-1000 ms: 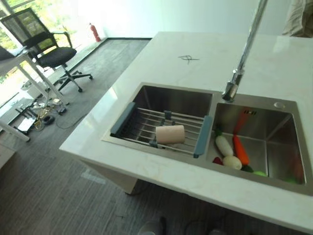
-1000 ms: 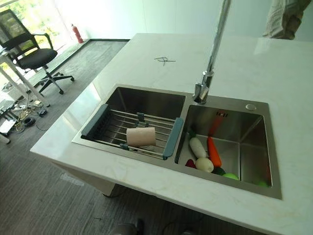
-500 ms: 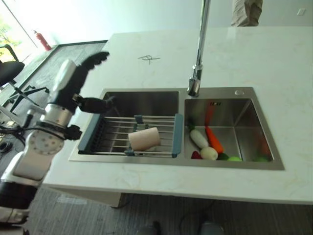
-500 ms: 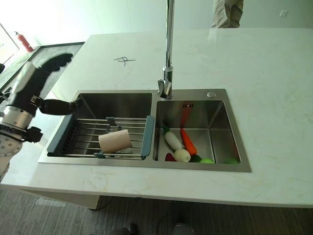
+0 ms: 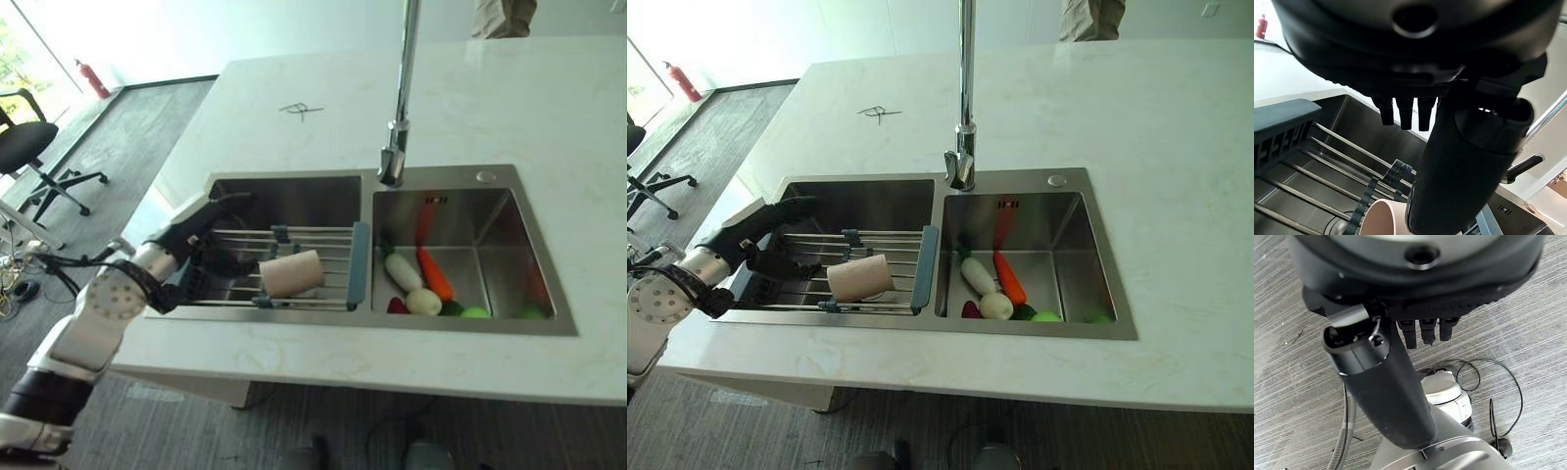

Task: Place the dishes in the dishwasher.

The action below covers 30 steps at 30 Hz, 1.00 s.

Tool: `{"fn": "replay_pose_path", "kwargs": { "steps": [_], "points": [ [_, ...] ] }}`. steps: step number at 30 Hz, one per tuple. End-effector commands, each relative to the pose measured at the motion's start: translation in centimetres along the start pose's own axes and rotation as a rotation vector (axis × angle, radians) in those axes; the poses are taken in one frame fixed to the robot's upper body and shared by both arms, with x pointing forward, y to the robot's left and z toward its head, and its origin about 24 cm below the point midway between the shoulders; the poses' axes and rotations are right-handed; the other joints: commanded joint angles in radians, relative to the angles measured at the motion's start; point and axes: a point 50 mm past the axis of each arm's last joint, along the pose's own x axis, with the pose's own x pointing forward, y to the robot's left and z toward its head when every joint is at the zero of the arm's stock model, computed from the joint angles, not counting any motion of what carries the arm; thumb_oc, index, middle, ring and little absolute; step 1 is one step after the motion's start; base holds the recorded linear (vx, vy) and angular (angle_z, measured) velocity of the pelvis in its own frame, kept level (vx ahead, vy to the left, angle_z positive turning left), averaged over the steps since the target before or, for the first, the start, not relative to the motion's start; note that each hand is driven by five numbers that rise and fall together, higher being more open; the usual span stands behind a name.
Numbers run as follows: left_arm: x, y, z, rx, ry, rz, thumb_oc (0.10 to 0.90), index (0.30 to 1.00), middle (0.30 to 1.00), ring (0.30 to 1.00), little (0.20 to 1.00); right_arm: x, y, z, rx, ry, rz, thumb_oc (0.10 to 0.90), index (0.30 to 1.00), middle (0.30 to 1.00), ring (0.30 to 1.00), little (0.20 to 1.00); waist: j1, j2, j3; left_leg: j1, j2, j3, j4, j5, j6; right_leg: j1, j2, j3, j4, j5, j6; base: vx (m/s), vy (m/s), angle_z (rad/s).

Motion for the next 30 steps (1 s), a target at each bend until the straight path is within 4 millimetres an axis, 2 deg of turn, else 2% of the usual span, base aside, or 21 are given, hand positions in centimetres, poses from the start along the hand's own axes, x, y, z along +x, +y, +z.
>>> {"fn": "replay_pose_path", "kwargs": {
  "steps": [1, 3, 5, 13, 23, 30],
  "points": [
    [-0.2, 3.8, 4.7, -0.092, -0.239, 0.129, 0.8, 0.9, 0.9, 0.9, 0.9, 0.1, 0.0, 1.2, 0.035, -0.059, 0.0, 0.8, 0.9, 0.9, 0.9, 0.9, 0.007, -0.005, 0.001, -0.013, -0.043, 0.04, 0.053, -0.068, 0.055, 0.055, 0.005, 0.006, 0.039, -0.104, 0.044, 0.0, 0.0, 0.0],
    [-0.4, 3.2, 5.0, -0.132, -0.265, 0.108, 0.8, 0.9, 0.9, 0.9, 0.9, 0.0, -0.1, 1.1, 0.035, -0.055, -0.001, 0.8, 0.9, 0.9, 0.9, 0.9, 0.008, -0.004, 0.001, -0.013, -0.043, 0.042, 0.053, -0.067, 0.054, 0.057, 0.003, 0.002, 0.039, -0.104, 0.044, 0.0, 0.007, 0.03],
    [-0.1, 1.8, 5.3, -0.205, -0.28, 0.036, 0.8, 0.9, 0.9, 0.9, 0.9, 0.1, 0.3, 1.1, 0.042, -0.052, 0.012, 0.8, 0.9, 0.9, 0.9, 0.9, 0.007, -0.005, 0.003, -0.014, -0.042, 0.043, 0.053, -0.065, 0.054, 0.057, 0.001, -0.003, 0.039, -0.101, 0.044, 0.0, 0.002, 0.1],
    [0.4, 0.2, 5.5, -0.295, -0.287, -0.007, 0.8, 0.9, 0.9, 0.9, 0.9, 0.2, 1.0, 1.7, 0.046, -0.062, 0.04, 0.8, 0.9, 0.9, 0.9, 0.9, 0.0, -0.002, 0.011, -0.019, -0.05, 0.041, 0.053, -0.063, 0.055, 0.047, 0.002, 0.011, 0.039, -0.095, 0.045, 0.01, 0.002, -0.01],
    [0.6, 0.6, 5.6, -0.161, -0.283, 0.052, 0.8, 0.9, 0.9, 0.9, 0.9, 0.2, 1.7, 2.4, 0.066, -0.098, 0.068, 0.8, 0.9, 0.9, 0.9, 0.9, -0.024, 0.001, 0.028, -0.024, -0.051, 0.056, 0.053, -0.064, 0.055, 0.028, 0.005, 0.032, 0.039, -0.086, 0.048, 0.02, -0.001, -0.07],
    [0.9, 0.9, 5.6, -0.095, -0.262, 0.061, 0.8, 0.9, 0.9, 0.9, 0.9, 0.2, 1.3, 2.3, 0.07, -0.091, 0.053, 0.8, 0.9, 0.9, 0.9, 0.9, -0.041, 0.007, 0.045, -0.038, -0.054, 0.066, 0.053, -0.062, 0.052, 0.006, -0.002, 0.045, 0.039, -0.074, 0.054, 0.0, 0.015, -0.08]
  ]
}}
